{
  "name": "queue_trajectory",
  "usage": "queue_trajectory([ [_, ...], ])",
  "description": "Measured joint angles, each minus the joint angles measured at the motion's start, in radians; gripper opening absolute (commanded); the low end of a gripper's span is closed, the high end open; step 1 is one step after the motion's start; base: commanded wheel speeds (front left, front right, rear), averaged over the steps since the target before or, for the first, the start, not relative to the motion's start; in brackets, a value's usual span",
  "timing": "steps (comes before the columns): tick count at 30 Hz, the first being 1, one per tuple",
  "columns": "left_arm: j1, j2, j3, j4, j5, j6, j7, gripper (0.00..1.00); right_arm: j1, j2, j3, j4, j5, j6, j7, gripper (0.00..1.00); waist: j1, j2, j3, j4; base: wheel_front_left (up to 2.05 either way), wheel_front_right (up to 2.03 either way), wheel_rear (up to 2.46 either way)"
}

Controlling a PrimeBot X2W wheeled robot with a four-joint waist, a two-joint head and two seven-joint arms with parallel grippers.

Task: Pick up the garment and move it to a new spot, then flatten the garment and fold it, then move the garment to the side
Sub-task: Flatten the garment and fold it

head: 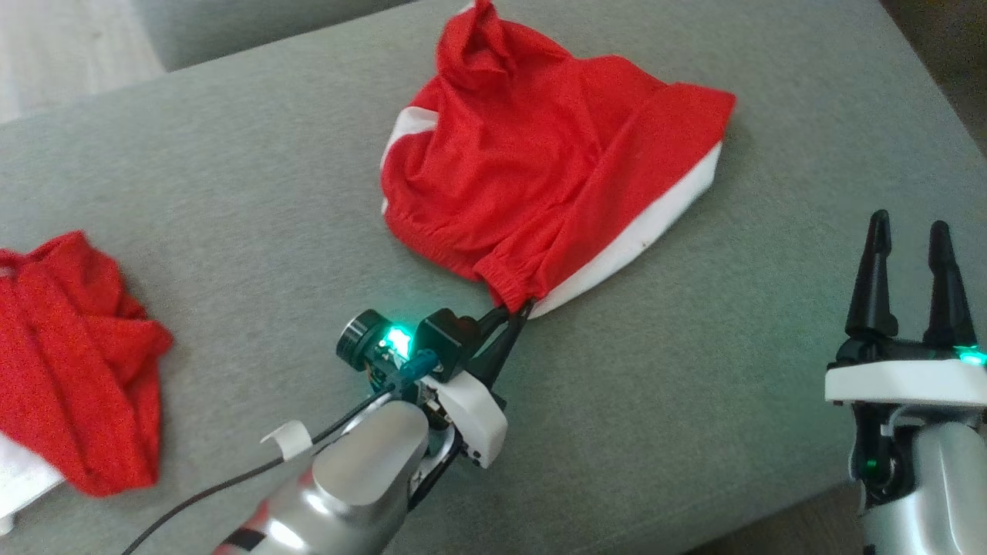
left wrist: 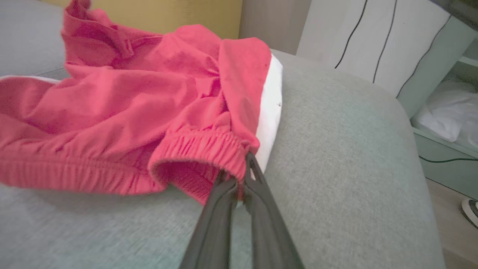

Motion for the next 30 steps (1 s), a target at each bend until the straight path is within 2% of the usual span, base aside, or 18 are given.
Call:
queue_trajectory([
  [8,0.013,0.042,0.025,-0.041,0.002,0.024,-0.015,0.0,0.005,0.0,0.01,0.016,-0.011,0.0,0.0,1.0,0.0,0.0,-0.045,0.076,0.0,0.0,0.0],
  [16,0.054,0.141,0.06,-0.142,0.012,0.06,-0.02,0.0,0.023,0.0,0.037,0.064,-0.02,0.0,0.0,1.0,0.0,0.0,-0.091,0.17,0.0,0.0,0.0],
  [20,0.063,0.196,0.076,-0.181,0.017,0.083,-0.02,0.0,0.028,0.0,0.046,0.081,-0.02,0.0,0.0,1.0,0.0,0.0,-0.1,0.202,0.0,0.0,0.0],
  [25,0.106,0.238,0.086,-0.217,0.016,0.108,-0.015,0.0,0.028,0.0,0.054,0.097,-0.02,0.0,0.0,1.0,0.0,0.0,-0.105,0.231,0.0,0.0,0.0],
  [26,0.113,0.243,0.086,-0.22,0.016,0.113,-0.008,0.09,0.028,0.0,0.055,0.099,-0.02,0.0,0.0,1.0,0.0,0.0,-0.105,0.234,0.0,0.0,0.0],
  [27,0.12,0.247,0.086,-0.223,0.016,0.12,-0.008,0.36,0.028,0.0,0.057,0.102,-0.02,0.0,0.0,1.0,0.0,0.0,-0.105,0.237,0.0,0.0,0.0],
  [28,0.126,0.248,0.086,-0.223,0.016,0.125,-0.008,0.99,0.028,0.0,0.059,0.105,-0.021,0.0,0.0,1.0,0.0,0.0,-0.105,0.24,0.0,0.0,0.0],
  [30,0.137,0.247,0.087,-0.226,0.013,0.146,-0.008,1.0,0.027,0.0,0.062,0.113,-0.029,0.0,0.0,1.0,0.0,0.0,-0.105,0.244,0.0,0.0,0.0],
])
